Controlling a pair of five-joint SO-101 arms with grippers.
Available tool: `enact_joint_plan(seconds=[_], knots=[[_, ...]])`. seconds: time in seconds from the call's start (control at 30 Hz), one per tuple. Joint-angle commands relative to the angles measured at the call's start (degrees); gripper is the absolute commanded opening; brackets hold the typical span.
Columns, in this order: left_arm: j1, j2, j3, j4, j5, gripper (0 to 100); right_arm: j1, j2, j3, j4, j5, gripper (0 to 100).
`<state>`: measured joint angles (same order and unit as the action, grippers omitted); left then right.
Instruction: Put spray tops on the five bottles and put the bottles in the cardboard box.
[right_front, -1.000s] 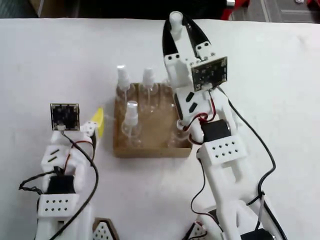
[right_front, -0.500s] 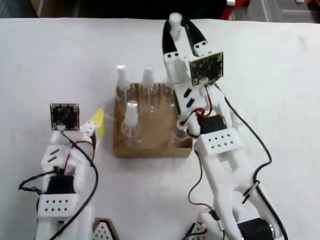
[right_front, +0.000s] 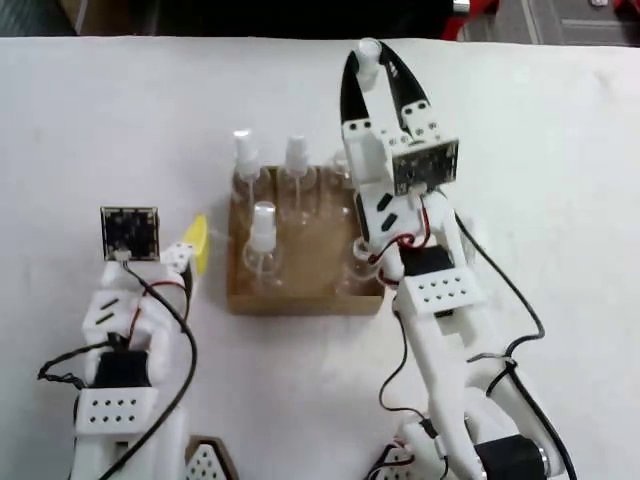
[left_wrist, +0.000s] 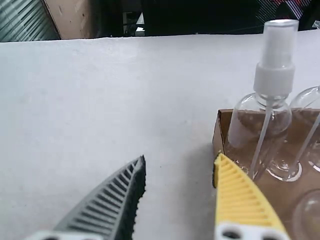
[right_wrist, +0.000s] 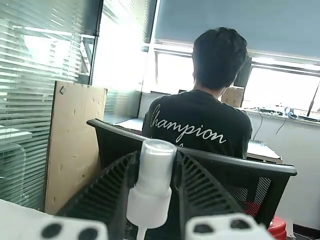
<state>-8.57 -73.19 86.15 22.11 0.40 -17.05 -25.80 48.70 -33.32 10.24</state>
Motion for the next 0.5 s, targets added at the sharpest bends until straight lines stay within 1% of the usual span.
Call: enact_joint_plan(seconds=[0.0,0.47], knots=[[-0.04,-1.1,-1.05,-1.67,-0.62,21,-0.57,-0.13,-0.26,-0.84,-0.18,1.6],[-0.04,-1.1,-1.05,-1.67,-0.62,21,-1.01,-0.13,5.19,-0.57,-0.62,1.6]])
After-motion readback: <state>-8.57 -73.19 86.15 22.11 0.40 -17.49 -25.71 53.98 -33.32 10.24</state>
